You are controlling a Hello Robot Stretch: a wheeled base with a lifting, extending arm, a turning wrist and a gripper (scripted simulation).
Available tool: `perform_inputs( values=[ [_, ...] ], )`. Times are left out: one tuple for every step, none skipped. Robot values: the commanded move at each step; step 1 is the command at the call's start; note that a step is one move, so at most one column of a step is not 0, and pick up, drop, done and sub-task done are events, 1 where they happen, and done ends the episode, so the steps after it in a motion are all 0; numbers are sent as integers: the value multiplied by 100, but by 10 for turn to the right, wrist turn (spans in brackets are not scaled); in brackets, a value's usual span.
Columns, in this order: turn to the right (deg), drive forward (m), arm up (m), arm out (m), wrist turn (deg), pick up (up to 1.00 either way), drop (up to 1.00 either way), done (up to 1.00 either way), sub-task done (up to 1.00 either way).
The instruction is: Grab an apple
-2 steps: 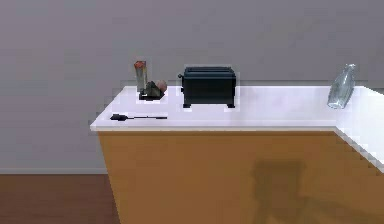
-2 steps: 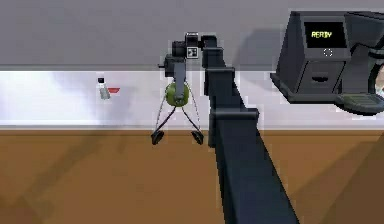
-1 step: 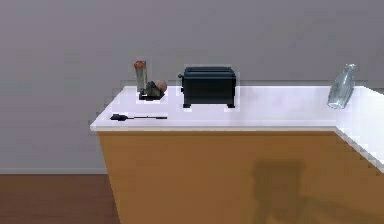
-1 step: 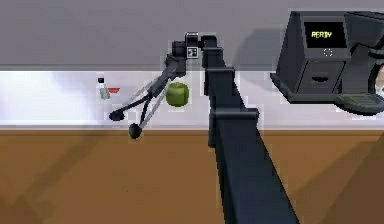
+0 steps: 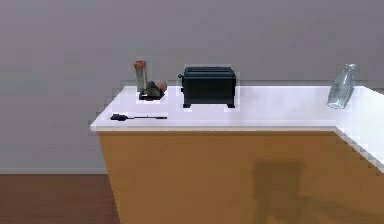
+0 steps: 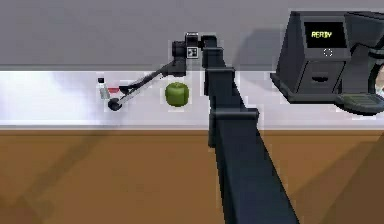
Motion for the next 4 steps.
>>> perform_inputs(
  values=[
    [0,0,0,0,450,0,0,0,0],
    [0,0,0,0,330,0,0,0,0],
    [0,0,-10,0,0,0,0,0,0],
    [0,0,0,0,0,100,0,0,0]
  ],
)
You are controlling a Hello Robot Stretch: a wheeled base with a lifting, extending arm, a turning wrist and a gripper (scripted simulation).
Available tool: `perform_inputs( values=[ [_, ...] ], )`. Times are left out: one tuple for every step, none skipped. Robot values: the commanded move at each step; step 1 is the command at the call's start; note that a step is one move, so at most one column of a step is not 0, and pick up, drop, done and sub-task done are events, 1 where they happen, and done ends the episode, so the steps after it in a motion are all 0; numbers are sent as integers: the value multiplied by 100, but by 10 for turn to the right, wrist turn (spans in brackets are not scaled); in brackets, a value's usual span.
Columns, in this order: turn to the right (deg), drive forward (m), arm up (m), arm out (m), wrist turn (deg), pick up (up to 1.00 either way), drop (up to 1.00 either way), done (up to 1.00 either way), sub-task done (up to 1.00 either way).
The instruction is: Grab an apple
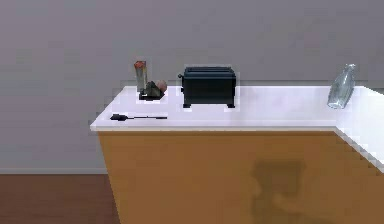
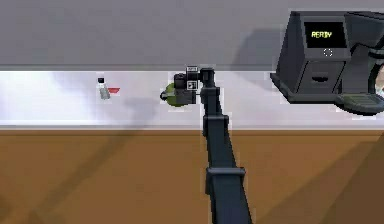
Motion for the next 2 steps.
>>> perform_inputs(
  values=[
    [0,0,10,0,0,0,0,0,0],
    [0,0,0,0,0,0,0,100,0]
  ],
)
